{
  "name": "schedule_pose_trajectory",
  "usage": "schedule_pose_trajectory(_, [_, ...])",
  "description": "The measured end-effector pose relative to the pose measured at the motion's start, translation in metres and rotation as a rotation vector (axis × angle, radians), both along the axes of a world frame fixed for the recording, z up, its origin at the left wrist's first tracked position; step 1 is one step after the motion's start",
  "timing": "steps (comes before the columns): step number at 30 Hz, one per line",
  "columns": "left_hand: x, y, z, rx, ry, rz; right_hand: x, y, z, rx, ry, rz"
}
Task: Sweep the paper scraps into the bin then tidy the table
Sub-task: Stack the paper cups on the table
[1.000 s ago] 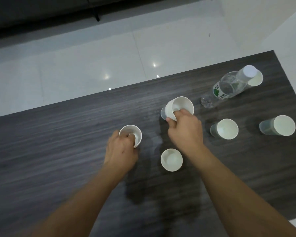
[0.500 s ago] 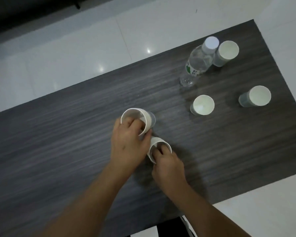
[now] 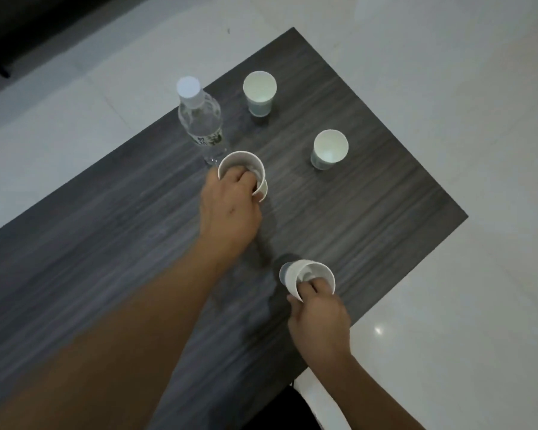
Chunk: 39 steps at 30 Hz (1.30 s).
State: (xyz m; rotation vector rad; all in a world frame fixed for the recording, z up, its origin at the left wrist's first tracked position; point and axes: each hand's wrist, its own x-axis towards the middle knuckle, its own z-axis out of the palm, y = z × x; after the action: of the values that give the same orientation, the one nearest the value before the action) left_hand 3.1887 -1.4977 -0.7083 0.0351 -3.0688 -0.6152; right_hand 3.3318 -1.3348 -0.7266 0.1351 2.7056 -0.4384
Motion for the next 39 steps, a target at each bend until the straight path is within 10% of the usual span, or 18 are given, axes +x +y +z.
schedule_pose_trajectory(15, [-0.004,0.003,-0.041,0.009,-0.346,-0.019,-0.169,0.039,0.042,-0.051,0.466,-0.141])
schedule_pose_trajectory(26, [-0.136,0.066,0.014,0.183,0.395,0.465,-0.280,0.046,0.007,0.078,-0.011,0.290])
schedule_pose_trajectory(39, [-0.213,0.049,-0.011,-0.177,-0.316,0.440,-0.291,0.067,0.003,-0.078,-0.091,0.328])
